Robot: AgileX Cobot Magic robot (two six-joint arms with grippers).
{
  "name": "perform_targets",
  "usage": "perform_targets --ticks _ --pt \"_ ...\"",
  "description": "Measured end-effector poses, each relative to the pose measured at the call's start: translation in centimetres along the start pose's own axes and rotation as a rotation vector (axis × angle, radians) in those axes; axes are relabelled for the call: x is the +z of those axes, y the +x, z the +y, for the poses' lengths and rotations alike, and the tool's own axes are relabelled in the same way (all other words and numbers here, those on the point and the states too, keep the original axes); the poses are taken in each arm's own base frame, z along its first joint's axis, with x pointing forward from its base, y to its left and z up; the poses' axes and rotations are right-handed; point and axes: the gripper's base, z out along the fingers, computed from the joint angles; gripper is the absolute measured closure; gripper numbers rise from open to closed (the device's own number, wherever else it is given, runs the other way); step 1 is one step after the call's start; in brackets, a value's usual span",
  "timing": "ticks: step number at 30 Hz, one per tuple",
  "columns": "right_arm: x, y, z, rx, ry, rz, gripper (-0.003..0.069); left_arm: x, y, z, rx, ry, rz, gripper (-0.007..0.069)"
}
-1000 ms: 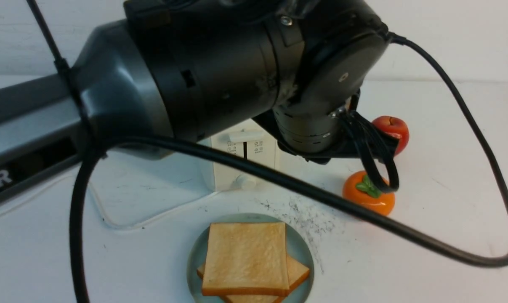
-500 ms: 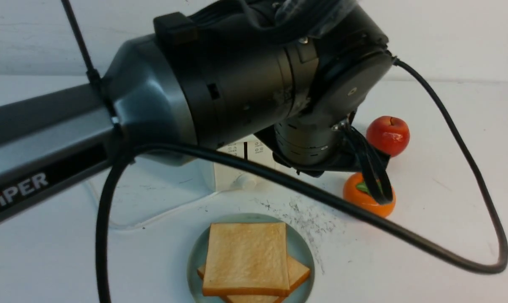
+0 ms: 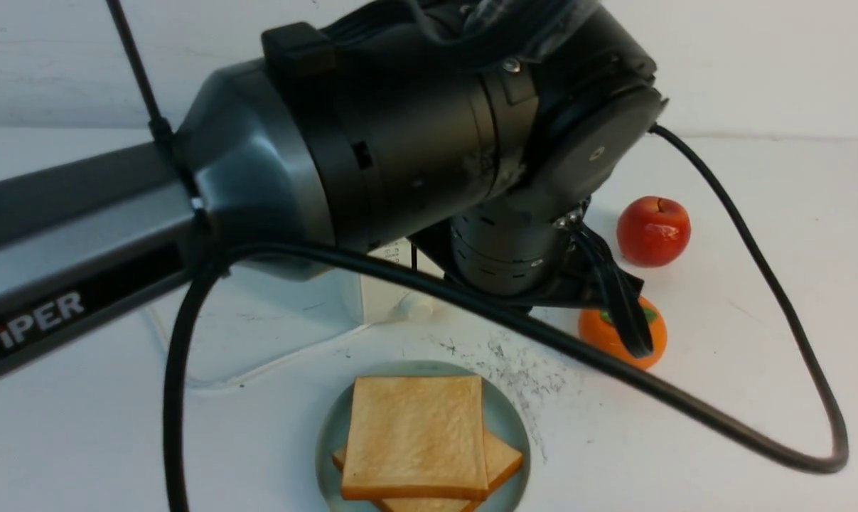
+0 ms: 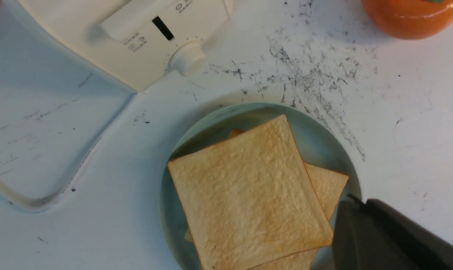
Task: Take toasted bread from bread machine on white table place on plate.
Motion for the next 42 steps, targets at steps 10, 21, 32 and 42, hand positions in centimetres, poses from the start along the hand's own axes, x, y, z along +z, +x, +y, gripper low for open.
perform_targets --ticks 10,21,32,42 --pt "0.1 0.0 0.0 0.003 0.000 -0.025 0.0646 -9.3 0.1 4.4 0.100 0.053 -0.210 0.0638" --pt "0.1 0.0 0.0 0.003 0.000 -0.025 0.0635 -15.4 9.0 10.7 -0.031 0.228 -0.191 0.0638" --pt "0.1 0.0 0.0 0.003 0.000 -0.024 0.0618 -7.3 21.5 13.1 -0.241 0.568 -0.440 0.0638" --pt "0.1 0.0 0.0 0.003 0.000 -0.024 0.0606 -4.7 24.4 11.8 -0.293 0.951 -0.733 0.0634"
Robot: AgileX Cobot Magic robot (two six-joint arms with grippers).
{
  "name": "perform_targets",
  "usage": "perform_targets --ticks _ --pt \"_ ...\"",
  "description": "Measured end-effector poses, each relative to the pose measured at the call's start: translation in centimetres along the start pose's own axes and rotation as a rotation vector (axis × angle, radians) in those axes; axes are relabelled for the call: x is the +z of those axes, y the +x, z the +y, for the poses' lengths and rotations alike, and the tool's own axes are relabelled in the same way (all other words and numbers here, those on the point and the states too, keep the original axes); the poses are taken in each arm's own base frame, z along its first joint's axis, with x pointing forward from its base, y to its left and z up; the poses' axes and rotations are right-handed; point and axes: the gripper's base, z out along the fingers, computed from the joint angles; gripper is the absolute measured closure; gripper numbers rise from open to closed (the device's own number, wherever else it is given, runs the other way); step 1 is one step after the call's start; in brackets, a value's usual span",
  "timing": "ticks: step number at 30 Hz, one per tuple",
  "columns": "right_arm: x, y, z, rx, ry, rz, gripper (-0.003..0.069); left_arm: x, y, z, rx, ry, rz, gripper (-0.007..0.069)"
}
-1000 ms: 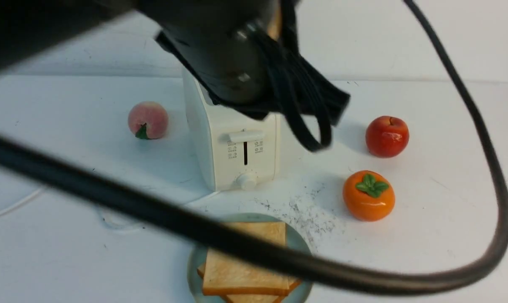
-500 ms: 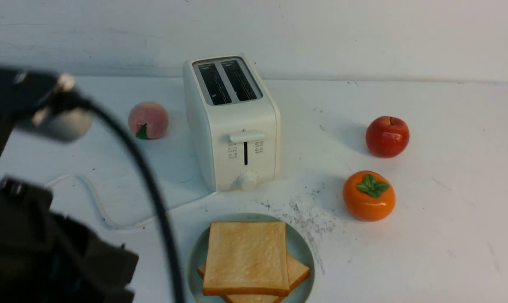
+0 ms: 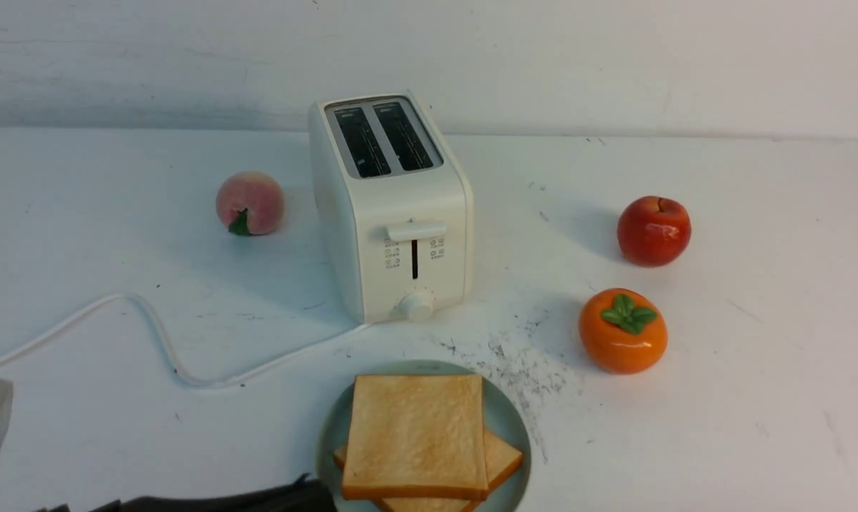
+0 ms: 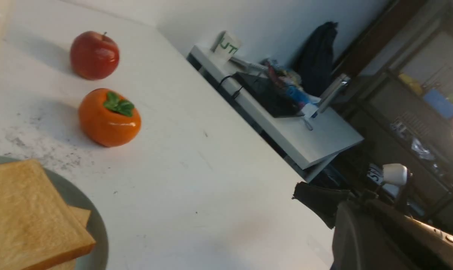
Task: Take toasted bread from bread machine on white table place on plate.
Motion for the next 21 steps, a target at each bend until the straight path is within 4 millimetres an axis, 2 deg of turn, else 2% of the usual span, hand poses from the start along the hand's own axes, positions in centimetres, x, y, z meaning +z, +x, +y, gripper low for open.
perform_targets --ticks 5,15,21 --pt "0.0 0.0 0.0 0.000 0.000 0.000 0.0605 -0.1 0.8 0.5 0.002 -0.003 0.014 0.0629" --pt "0.0 0.0 0.0 0.000 0.000 0.000 0.0594 -0.2 1.0 0.8 0.002 -0.023 0.030 0.0624" --pt "0.0 0.0 0.0 0.000 0.000 0.000 0.0592 -0.3 1.5 1.8 -0.012 -0.137 0.087 0.0620"
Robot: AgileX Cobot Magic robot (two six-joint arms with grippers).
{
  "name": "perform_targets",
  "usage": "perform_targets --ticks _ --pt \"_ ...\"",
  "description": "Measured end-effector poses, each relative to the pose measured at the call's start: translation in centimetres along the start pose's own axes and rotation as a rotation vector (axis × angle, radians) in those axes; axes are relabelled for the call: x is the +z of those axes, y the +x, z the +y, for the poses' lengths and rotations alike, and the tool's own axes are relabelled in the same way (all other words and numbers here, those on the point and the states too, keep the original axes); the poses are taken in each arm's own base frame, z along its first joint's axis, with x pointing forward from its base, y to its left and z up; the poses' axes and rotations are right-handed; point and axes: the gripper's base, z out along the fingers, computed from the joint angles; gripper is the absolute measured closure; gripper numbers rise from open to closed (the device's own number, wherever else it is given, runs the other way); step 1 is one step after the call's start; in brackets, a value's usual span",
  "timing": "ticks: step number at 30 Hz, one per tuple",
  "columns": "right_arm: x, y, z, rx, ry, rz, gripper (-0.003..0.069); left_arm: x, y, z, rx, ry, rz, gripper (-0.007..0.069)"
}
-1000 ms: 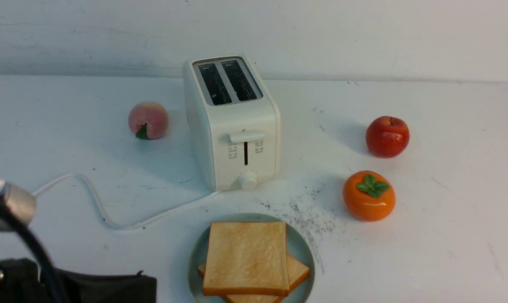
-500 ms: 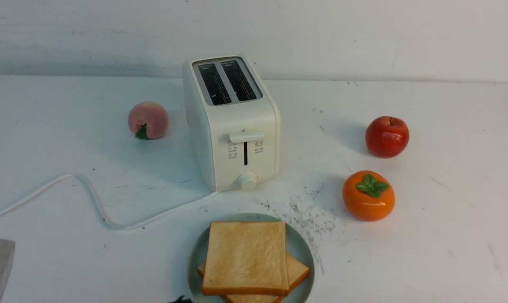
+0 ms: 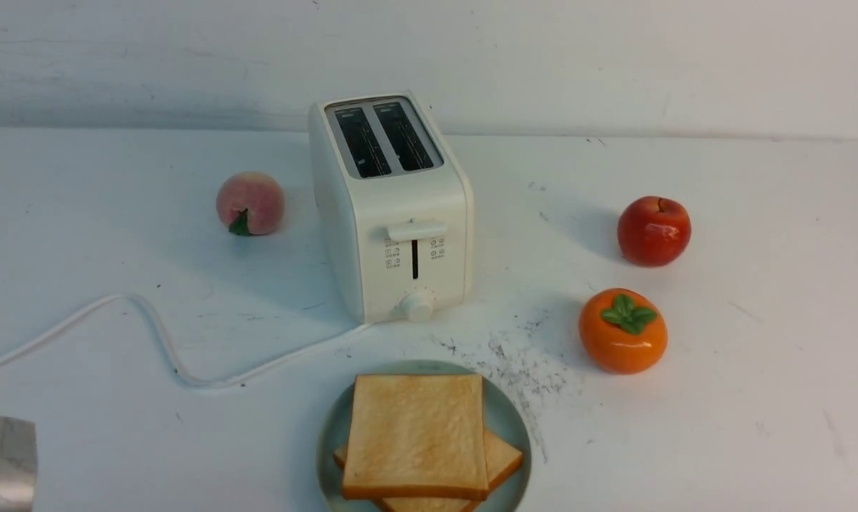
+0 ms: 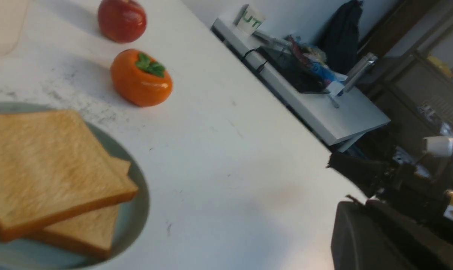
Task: Take toasted bread from bread machine on white table place on plate.
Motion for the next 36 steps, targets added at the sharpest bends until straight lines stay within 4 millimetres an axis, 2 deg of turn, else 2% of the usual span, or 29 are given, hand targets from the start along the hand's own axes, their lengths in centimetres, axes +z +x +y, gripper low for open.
perform_targets --ticks 2,3,7,12,16,17,25,31,36 --pt "0.0 0.0 0.0 0.000 0.000 0.000 0.0589 -0.1 0.2 0.2 0.054 -0.026 0.018 0.0618" --pt "0.0 0.0 0.0 0.000 0.000 0.000 0.0587 -0.3 0.2 0.4 0.165 -0.037 0.030 0.0617" --pt "0.0 0.0 0.0 0.000 0.000 0.000 0.0581 -1.0 -0.3 0.1 0.354 -0.017 -0.031 0.0613" --pt "0.0 0.0 0.0 -0.001 0.000 0.000 0.0575 -1.8 -1.7 0.3 0.446 -0.067 -0.176 0.0607" --pt "0.0 0.0 0.0 -0.001 0.000 0.000 0.0568 -2.1 -2.5 1.5 0.426 -0.188 -0.227 0.0607" --pt "0.0 0.0 0.0 -0.001 0.000 0.000 0.0566 -2.4 -2.8 2.4 0.403 -0.287 -0.239 0.0607" --pt "0.0 0.0 0.0 -0.001 0.000 0.000 0.0556 -4.0 -2.6 5.8 0.261 -0.603 -0.276 0.0601" --pt "0.0 0.0 0.0 -0.001 0.000 0.000 0.0550 -6.0 -0.9 6.8 0.239 -0.706 -0.374 0.0594" --pt "0.0 0.0 0.0 -0.001 0.000 0.000 0.0543 -7.2 1.7 8.2 0.198 -0.803 -0.449 0.0588"
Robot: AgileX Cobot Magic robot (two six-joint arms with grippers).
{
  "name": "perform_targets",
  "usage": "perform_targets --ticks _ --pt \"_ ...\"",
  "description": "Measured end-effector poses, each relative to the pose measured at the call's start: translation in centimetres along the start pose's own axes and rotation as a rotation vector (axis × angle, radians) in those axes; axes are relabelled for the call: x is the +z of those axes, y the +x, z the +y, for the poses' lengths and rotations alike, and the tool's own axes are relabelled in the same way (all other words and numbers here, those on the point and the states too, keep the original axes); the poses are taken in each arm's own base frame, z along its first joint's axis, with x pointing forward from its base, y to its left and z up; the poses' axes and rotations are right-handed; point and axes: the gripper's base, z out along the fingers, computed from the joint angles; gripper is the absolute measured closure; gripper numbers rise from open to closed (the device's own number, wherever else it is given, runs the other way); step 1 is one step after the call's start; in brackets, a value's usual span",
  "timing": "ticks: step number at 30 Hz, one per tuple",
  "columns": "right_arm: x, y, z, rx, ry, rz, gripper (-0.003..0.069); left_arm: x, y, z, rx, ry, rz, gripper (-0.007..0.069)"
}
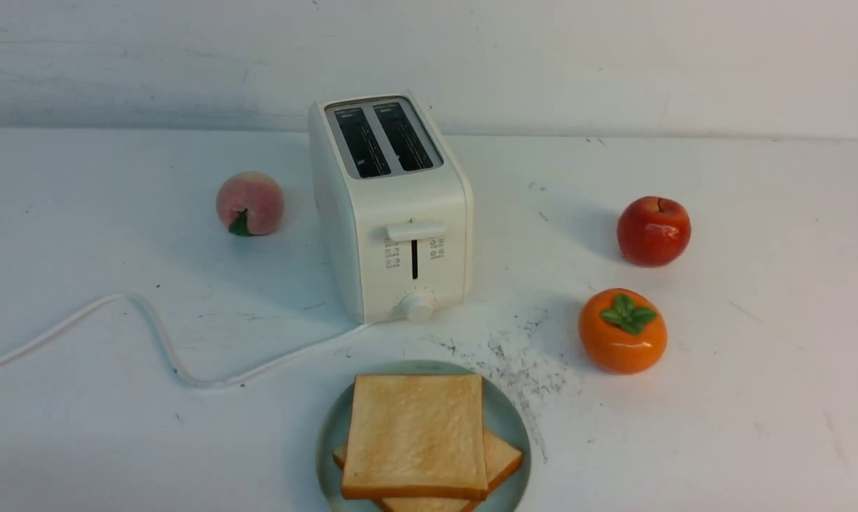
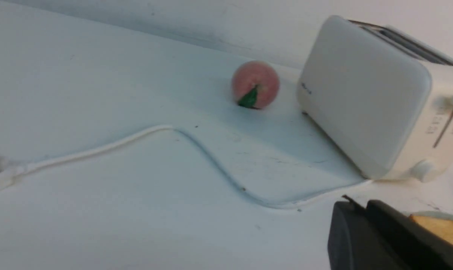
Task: Take toasted bread from bread machine on white table place on plate.
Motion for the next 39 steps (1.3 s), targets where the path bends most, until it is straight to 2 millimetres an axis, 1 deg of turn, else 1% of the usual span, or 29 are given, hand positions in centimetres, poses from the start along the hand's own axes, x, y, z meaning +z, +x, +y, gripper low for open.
perform_targets --ticks 2,9,39 --pt "0.0 0.0 0.0 0.000 0.001 0.000 0.0541 -0.2 1.1 0.5 -0.016 -0.032 0.024 0.0587" --pt "0.0 0.0 0.0 0.001 0.001 -0.003 0.0533 -1.0 2.7 1.3 -0.015 -0.097 0.137 0.0583" --pt "0.0 0.0 0.0 0.008 0.001 -0.003 0.0501 -1.0 2.8 1.4 -0.016 -0.110 0.150 0.0554"
